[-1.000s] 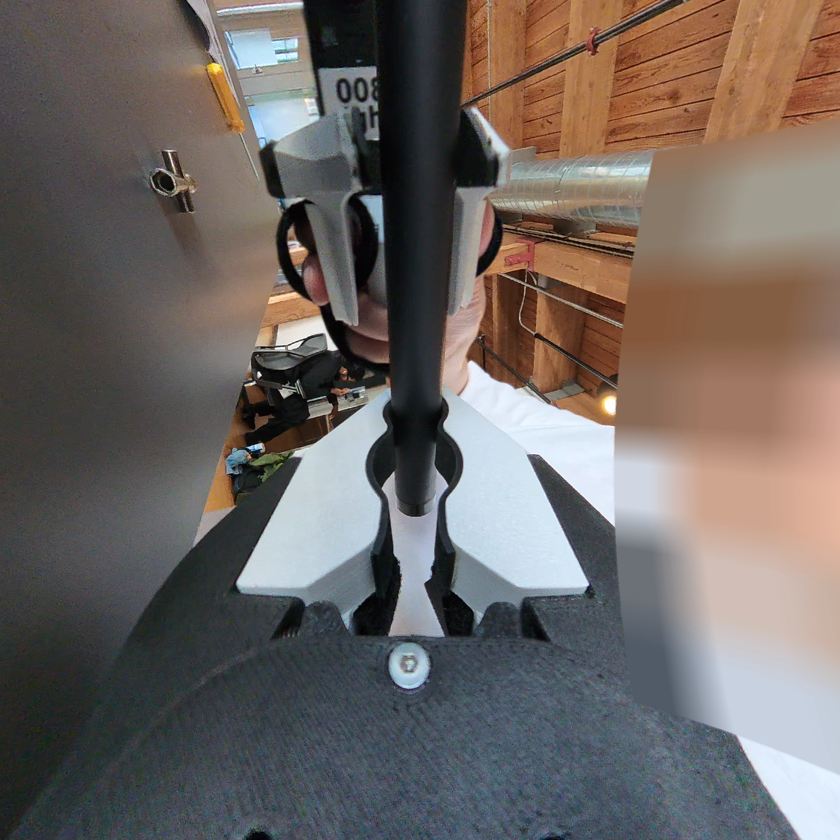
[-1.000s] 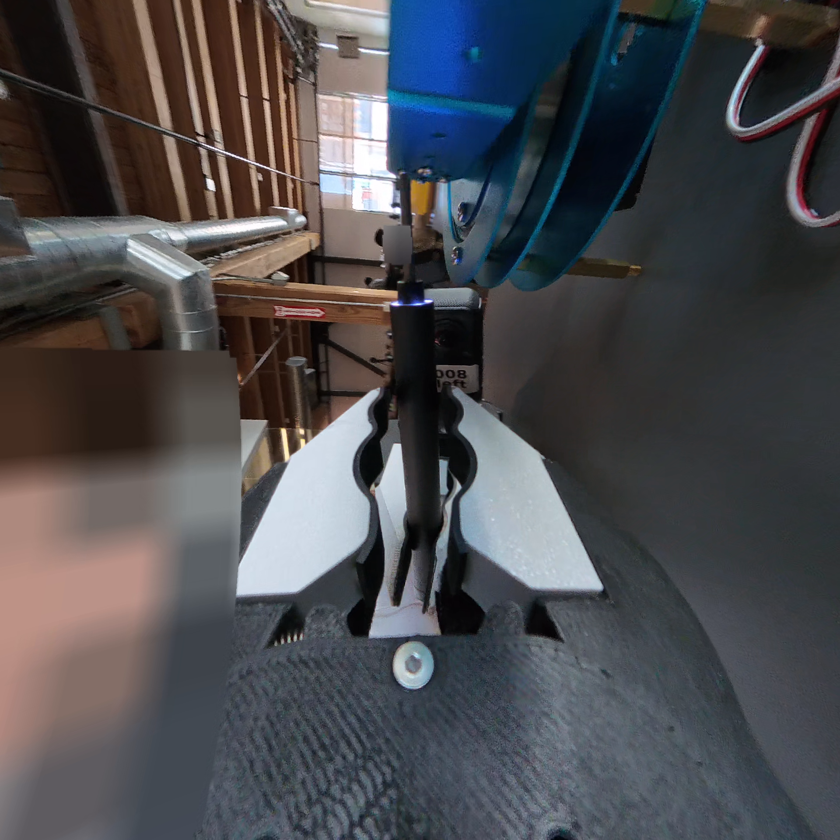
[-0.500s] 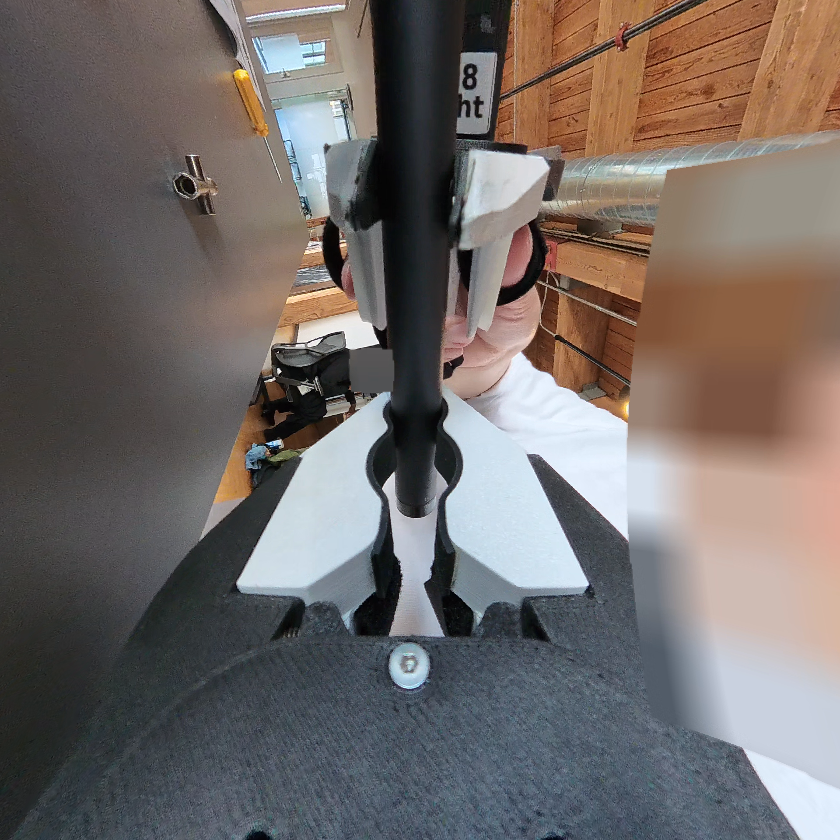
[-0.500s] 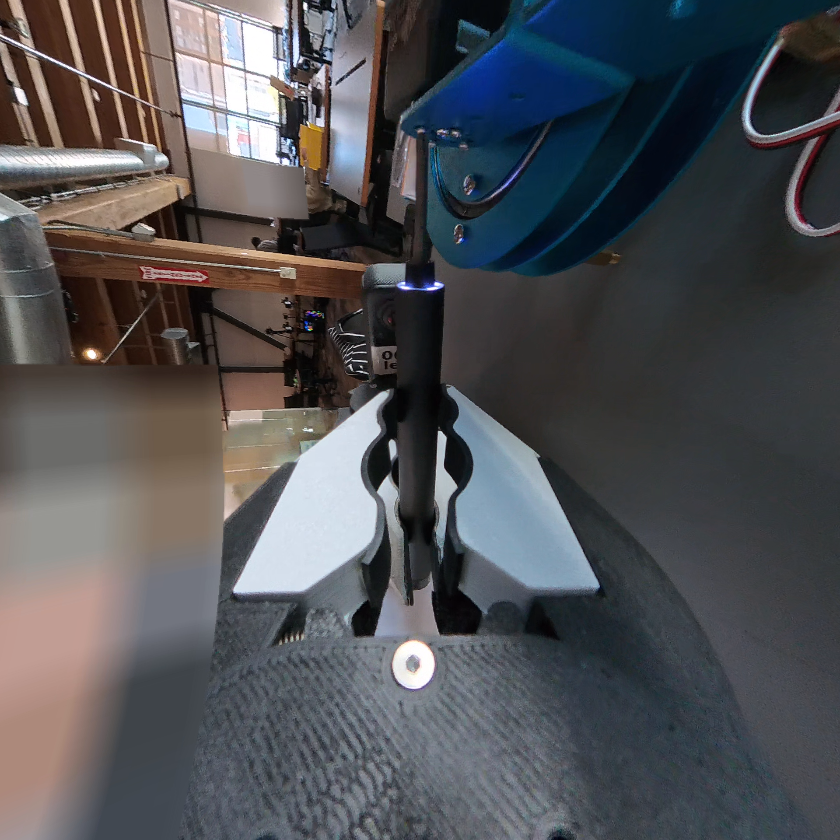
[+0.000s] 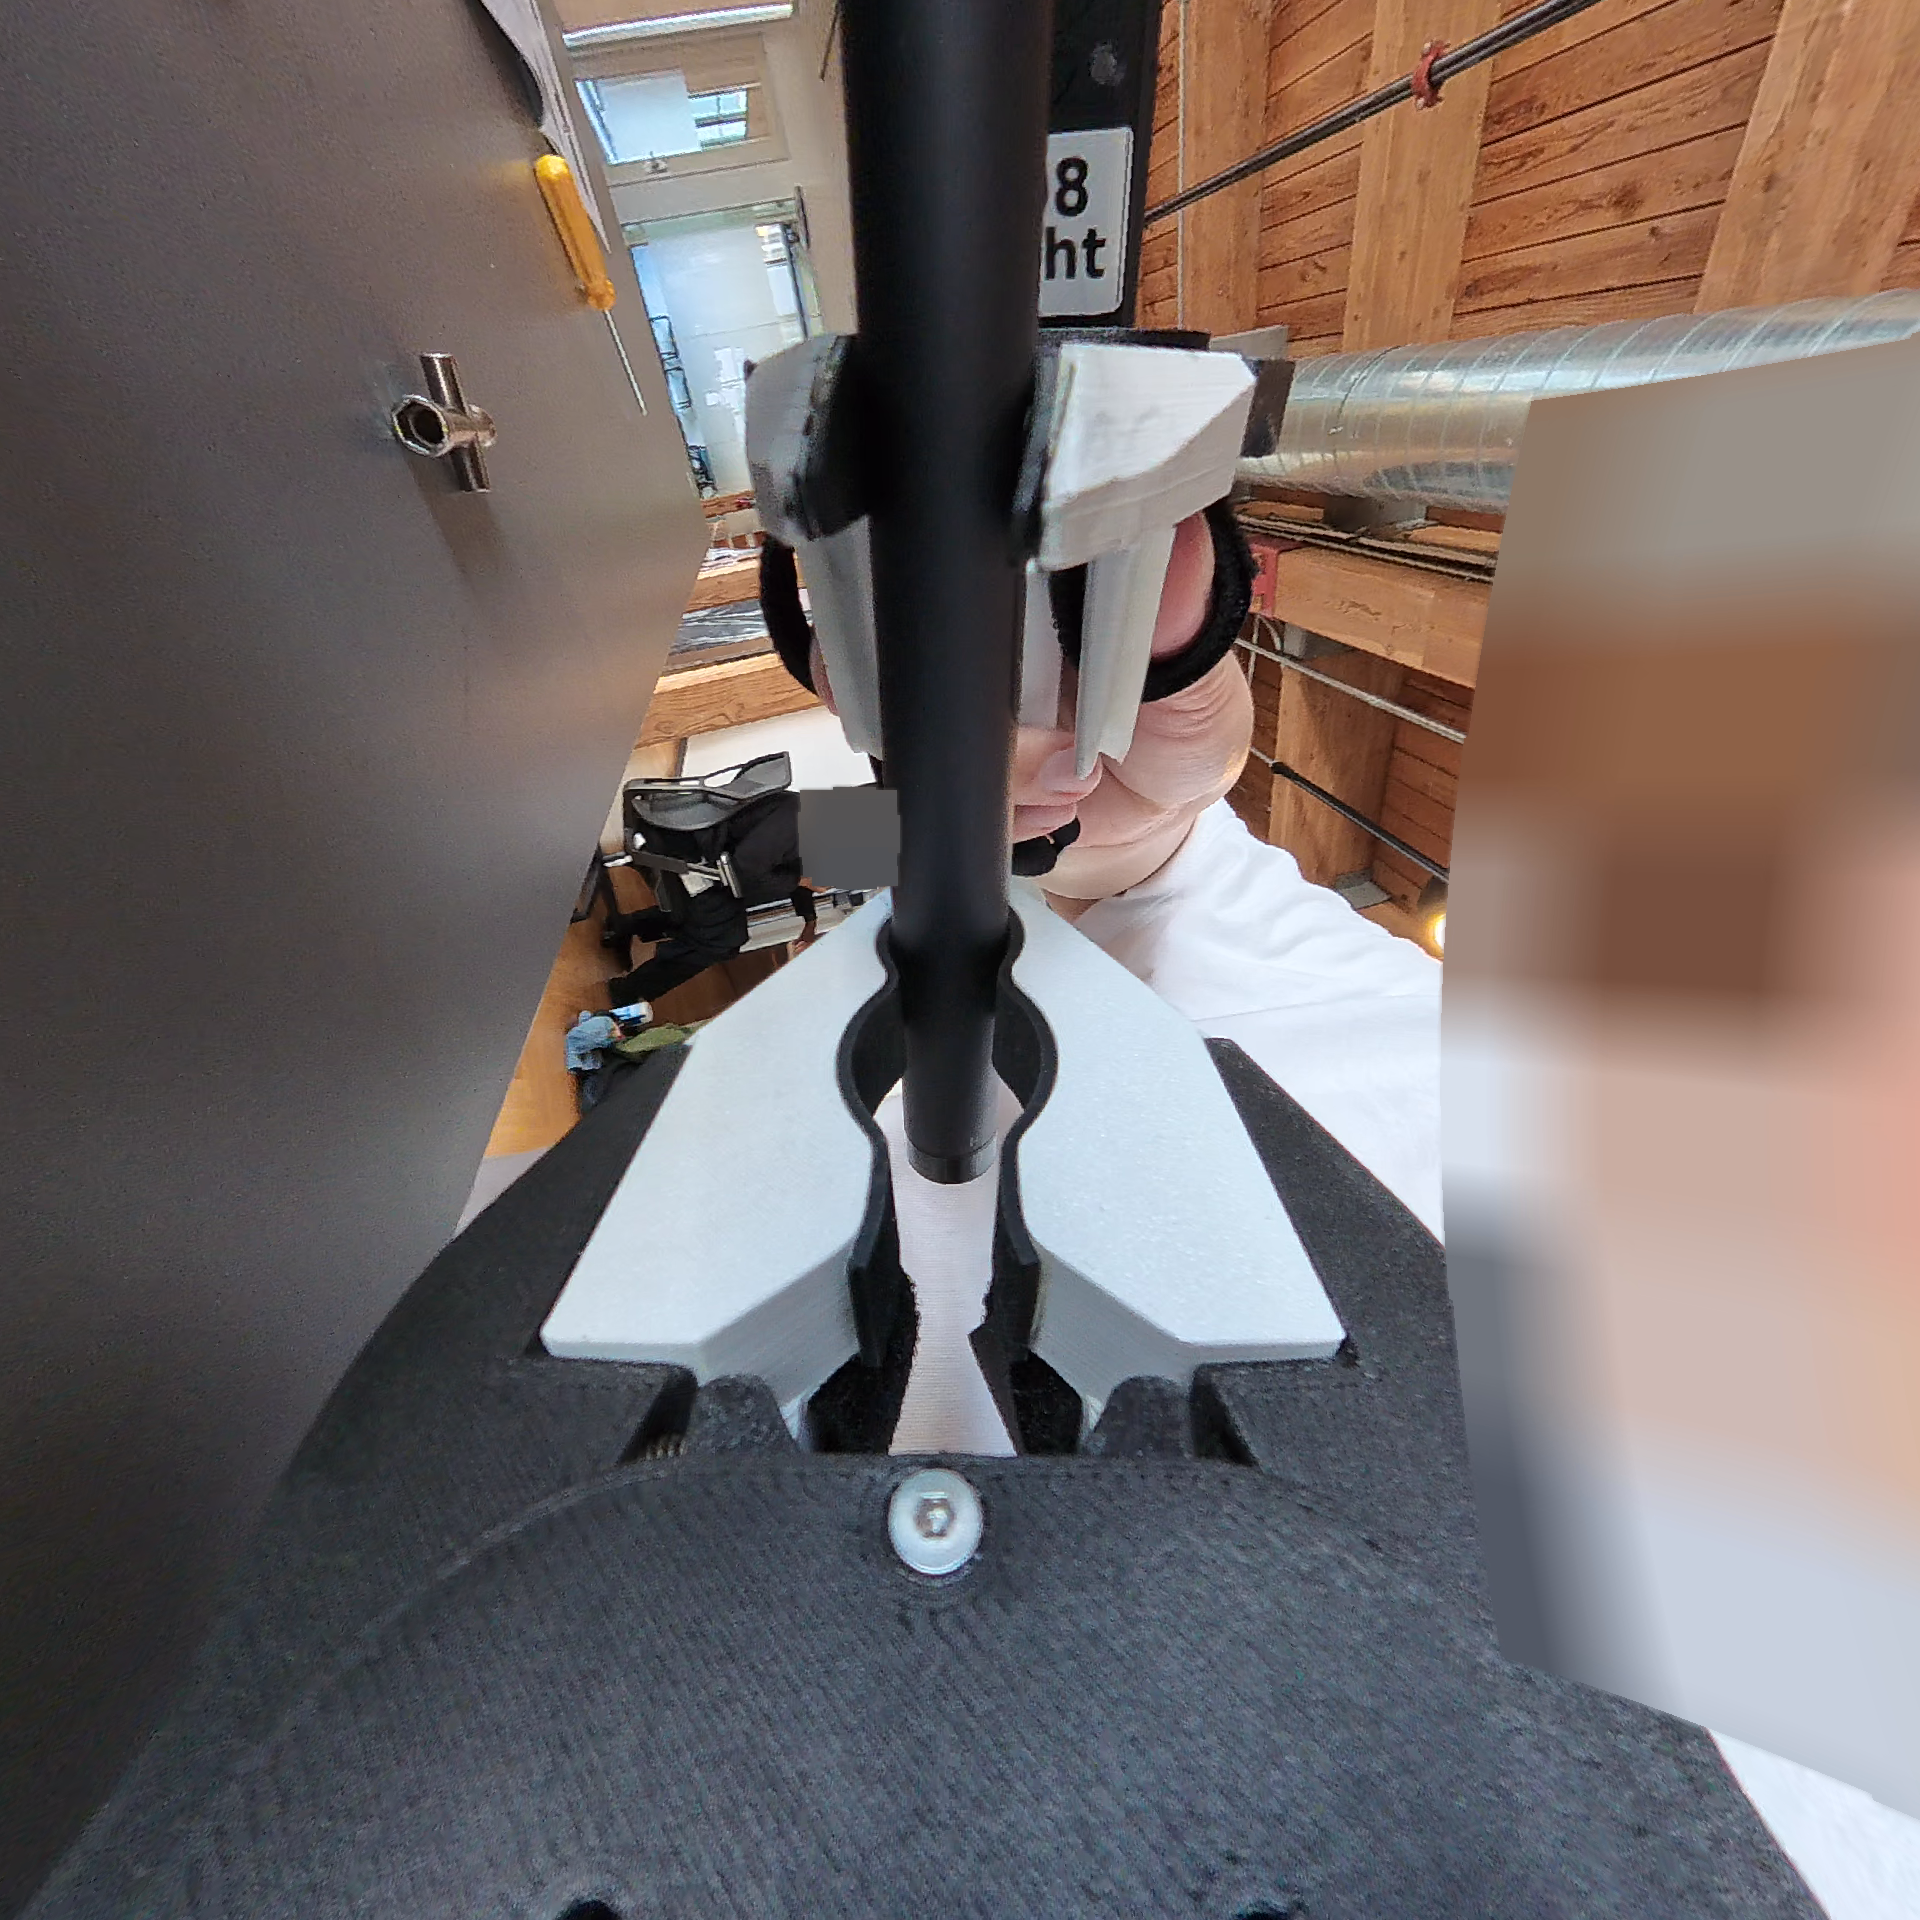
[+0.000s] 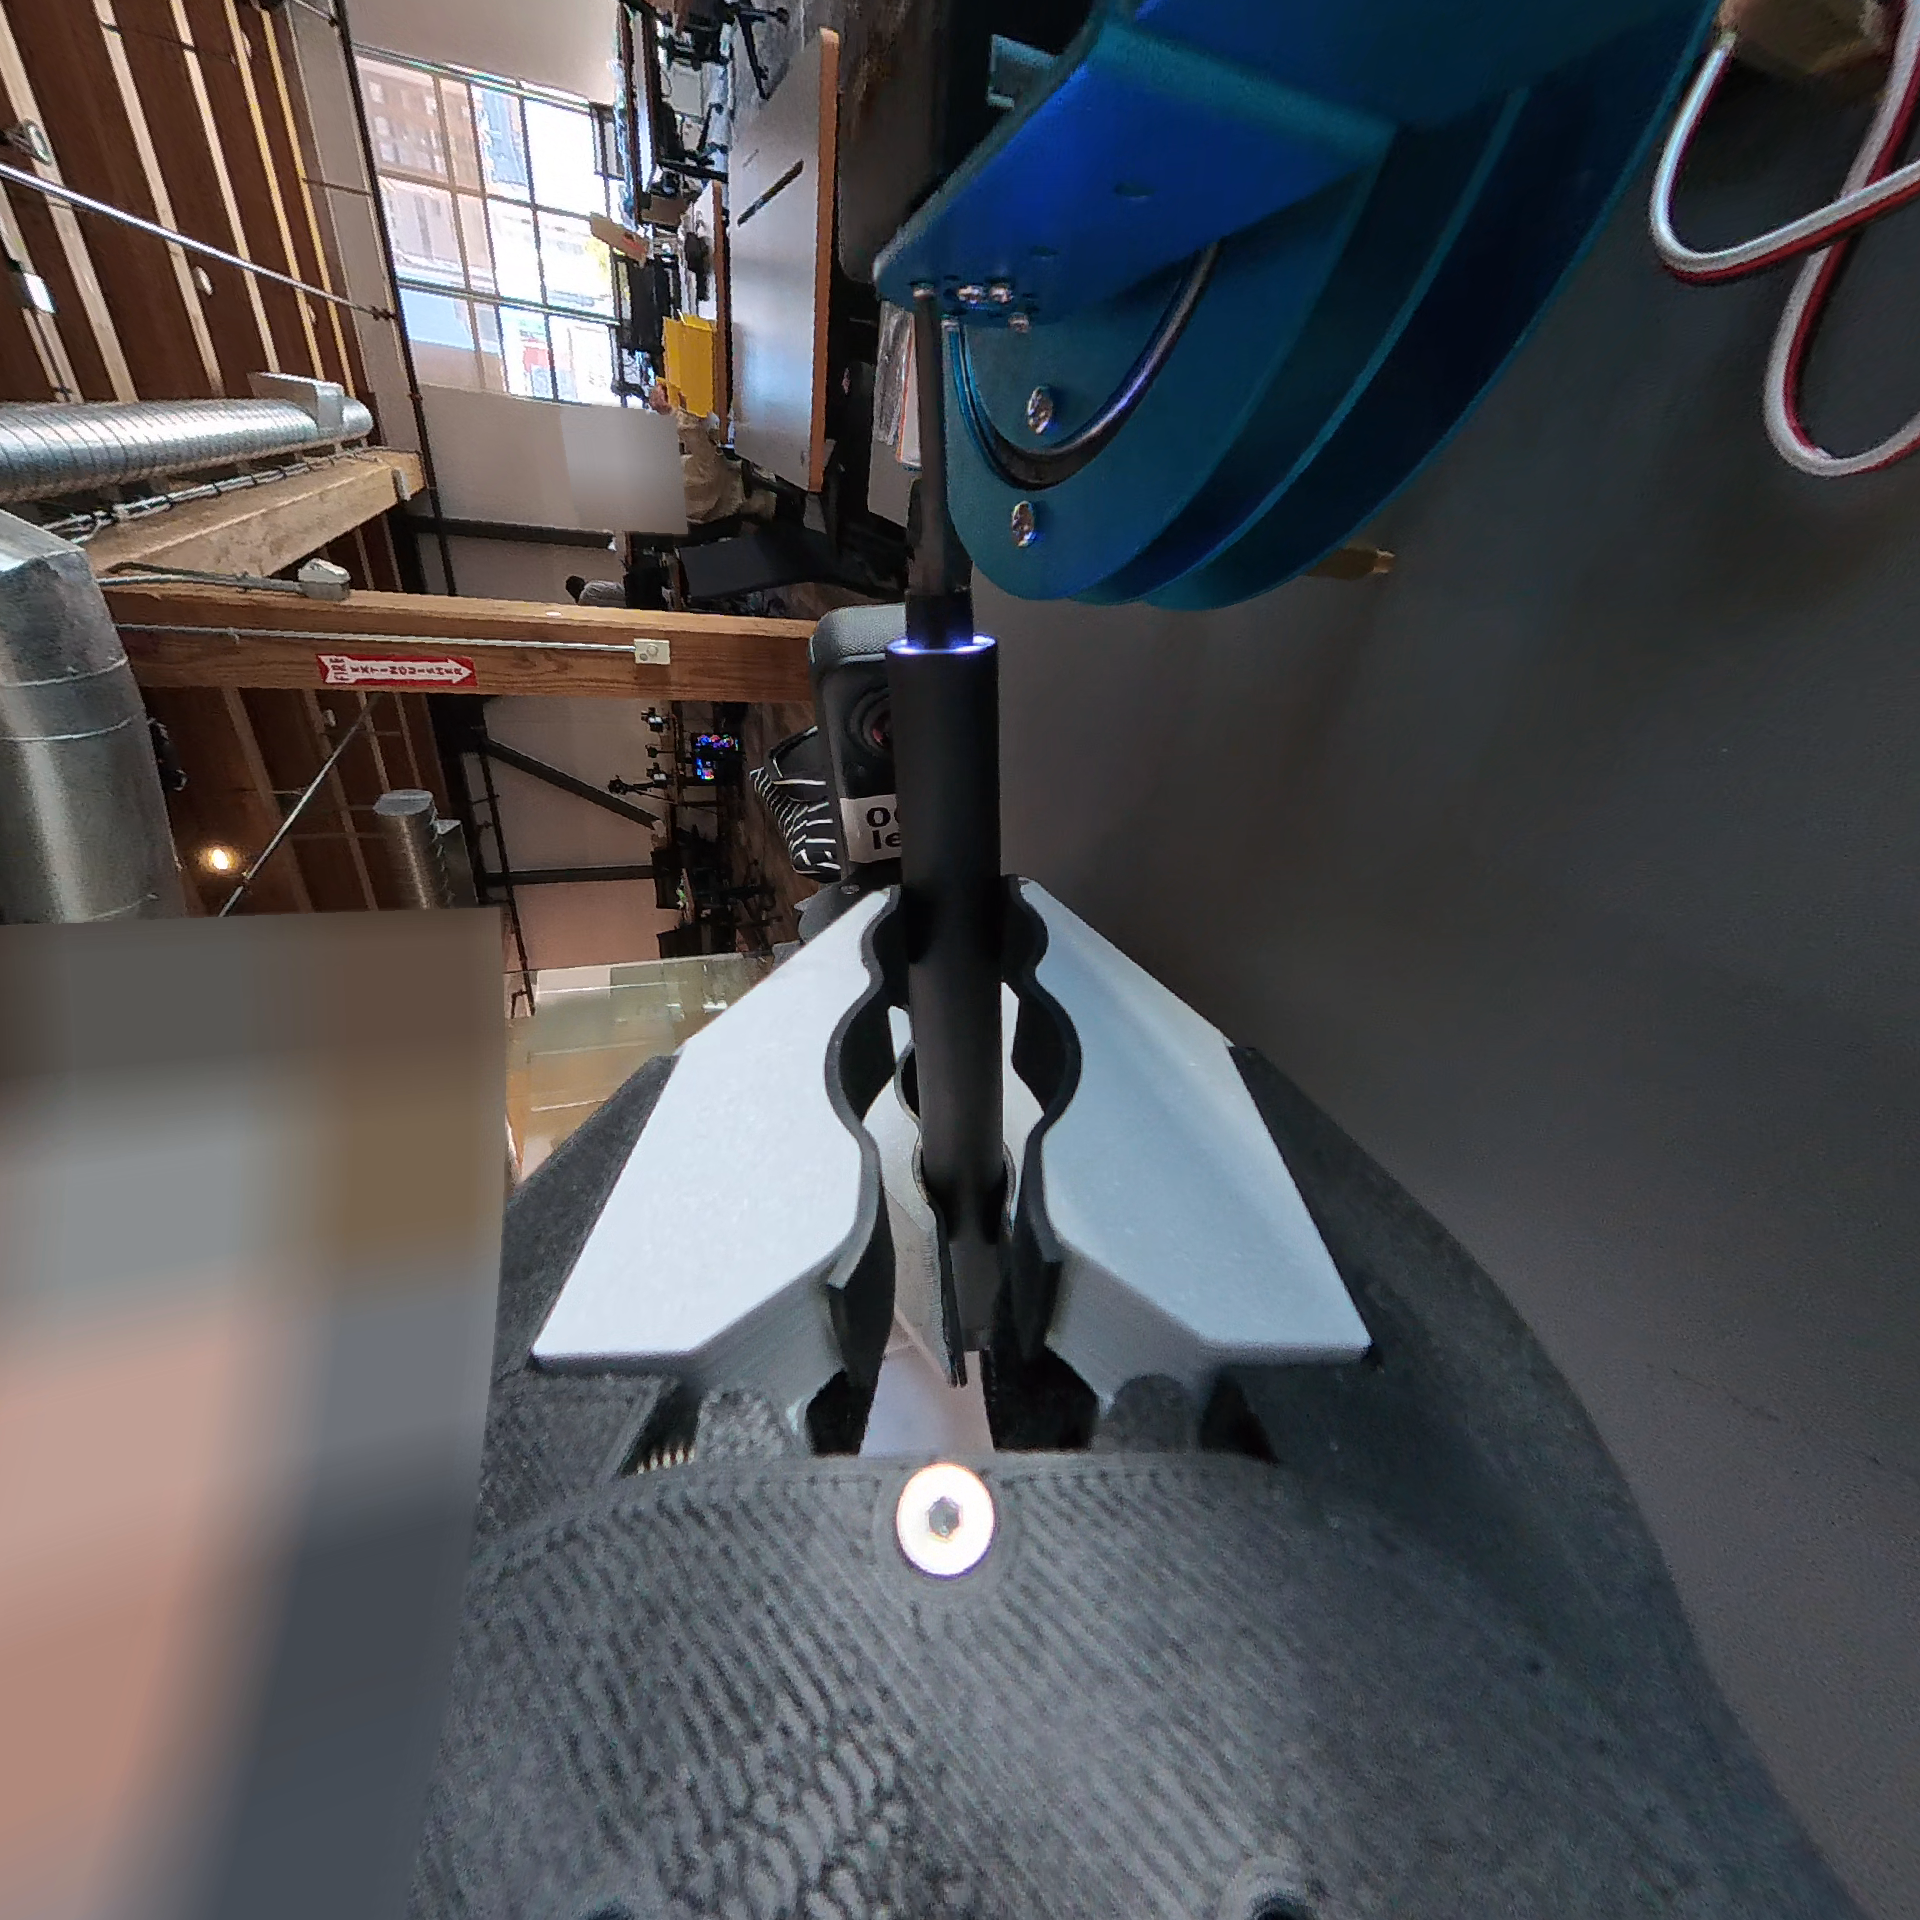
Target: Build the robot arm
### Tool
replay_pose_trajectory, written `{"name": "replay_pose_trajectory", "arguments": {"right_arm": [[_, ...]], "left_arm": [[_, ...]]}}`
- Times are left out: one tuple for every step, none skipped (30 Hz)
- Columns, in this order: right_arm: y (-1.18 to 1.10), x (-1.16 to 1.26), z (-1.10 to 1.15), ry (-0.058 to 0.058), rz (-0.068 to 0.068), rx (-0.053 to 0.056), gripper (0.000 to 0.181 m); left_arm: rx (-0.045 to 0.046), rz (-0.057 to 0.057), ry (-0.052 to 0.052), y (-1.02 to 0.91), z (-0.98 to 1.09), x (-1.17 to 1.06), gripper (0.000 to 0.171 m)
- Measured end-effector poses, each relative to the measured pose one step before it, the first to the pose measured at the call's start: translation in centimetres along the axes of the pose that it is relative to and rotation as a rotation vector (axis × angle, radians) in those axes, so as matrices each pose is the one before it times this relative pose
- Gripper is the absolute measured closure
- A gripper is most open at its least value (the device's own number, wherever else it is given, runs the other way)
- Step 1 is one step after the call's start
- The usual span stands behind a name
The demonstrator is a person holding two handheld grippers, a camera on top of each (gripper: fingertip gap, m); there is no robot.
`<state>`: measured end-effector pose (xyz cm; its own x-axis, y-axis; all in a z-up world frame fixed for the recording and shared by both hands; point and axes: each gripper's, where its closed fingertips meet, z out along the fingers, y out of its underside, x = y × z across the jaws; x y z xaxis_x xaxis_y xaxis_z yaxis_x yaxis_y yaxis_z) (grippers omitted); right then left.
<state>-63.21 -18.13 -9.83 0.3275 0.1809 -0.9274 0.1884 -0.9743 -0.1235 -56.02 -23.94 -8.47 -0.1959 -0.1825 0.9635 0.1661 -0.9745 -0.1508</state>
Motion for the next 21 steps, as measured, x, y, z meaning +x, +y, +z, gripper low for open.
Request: {"name": "replay_pose_trajectory", "arguments": {"right_arm": [[0.011, 0.015, -0.002, -0.0015, 0.0052, -0.0030, 0.165], [0.011, 0.064, 0.008, 0.0031, -0.0014, -0.0064, 0.165], [0.013, -0.041, 0.007, -0.0020, 0.0004, -0.0068, 0.165], [-0.015, -0.043, -0.006, -0.0033, 0.0059, -0.0029, 0.165], [-0.012, 0.007, 0.010, -0.0021, 0.0054, 0.0018, 0.165], [-0.008, -0.015, -0.002, -0.0046, 0.0087, 0.0005, 0.165], [-0.011, -0.024, 0.000, -0.0060, 0.0050, -0.0020, 0.165], [-0.013, 0.002, -0.004, -0.0002, -0.0018, 0.0002, 0.165], [-0.025, -0.002, -0.012, 0.0022, -0.0062, 0.0020, 0.166], [-0.001, -0.026, -0.018, 0.0012, -0.0068, -0.0009, 0.166], [-0.026, -0.032, -0.014, -0.0002, -0.0041, -0.0010, 0.166], [-0.009, -0.027, -0.015, -0.0007, -0.0042, 0.0003, 0.166], [0.009, -0.034, -0.015, -0.0037, -0.0035, -0.0015, 0.165], [-0.005, -0.034, -0.020, -0.0083, 0.0059, -0.0017, 0.165], [-0.031, -0.027, 0.006, -0.0094, 0.0103, 0.0062, 0.165], [-0.049, -0.062, 0.005, -0.0134, 0.0105, 0.0061, 0.165], [-0.049, -0.078, 0.008, -0.0164, 0.0046, 0.0017, 0.166], [-0.010, -0.036, 0.015, -0.0123, 0.0043, 0.0024, 0.165], [0.000, -0.030, 0.017, -0.0100, 0.0035, 0.0035, 0.165], [-0.018, -0.055, 0.023, -0.0114, -0.0064, 0.0033, 0.166], [-0.009, -0.028, 0.016, -0.0080, -0.0033, 0.0035, 0.165]], "left_arm": [[0.00172, -0.0008, 0.0026, -0.011, 0.006, 0.025, 0.163], [0.00119, -0.0003, 0.0014, -0.009, -0.003, 0.026, 0.163], [-0.00053, 0.0025, -0.0010, -0.005, -0.009, 0.031, 0.163], [-0.00036, 0.0045, -0.0050, -0.001, 0.006, -0.010, 0.163], [-0.00027, 0.0035, -0.0050, 0.001, 0.002, -0.024, 0.163], [0.00075, -0.0008, 0.0016, -0.024, -0.013, 0.030, 0.163], [0.00162, -0.0018, 0.0013, -0.020, 0.007, 0.011, 0.163], [0.00182, 0.0013, -0.0009, -0.019, 0.016, -0.001, 0.163], [0.00107, -0.0007, 0.0042, -0.005, 0.018, 0.073, 0.163], [0.00106, -0.0036, 0.0070, -0.017, 0.021, 0.088, 0.163], [0.00276, -0.0020, 0.0042, -0.034, 0.024, 0.051, 0.163], [0.00206, -0.0004, 0.0020, -0.009, 0.024, 0.042, 0.163], [0.00038, 0.0022, -0.0018, -0.003, 0.025, 0.017, 0.163], [-0.00020, 0.0059, -0.0070, 0.003, 0.011, -0.027, 0.163], [0.00104, 0.0033, -0.0037, -0.023, -0.005, 0.010, 0.163], [0.00322, -0.0020, 0.0029, -0.038, -0.024, 0.087, 0.163], [0.00343, -0.0015, 0.0010, -0.020, -0.028, 0.051, 0.163], [0.00173, 0.0029, -0.0042, -0.006, -0.038, -0.002, 0.163], [0.00267, 0.0022, -0.0024, -0.010, -0.033, 0.030, 0.163], [0.00261, 0.0005, -0.0021, -0.027, -0.033, 0.033, 0.163], [0.00080, 0.0011, -0.0029, 0.005, -0.031, -0.006, 0.163]]}}
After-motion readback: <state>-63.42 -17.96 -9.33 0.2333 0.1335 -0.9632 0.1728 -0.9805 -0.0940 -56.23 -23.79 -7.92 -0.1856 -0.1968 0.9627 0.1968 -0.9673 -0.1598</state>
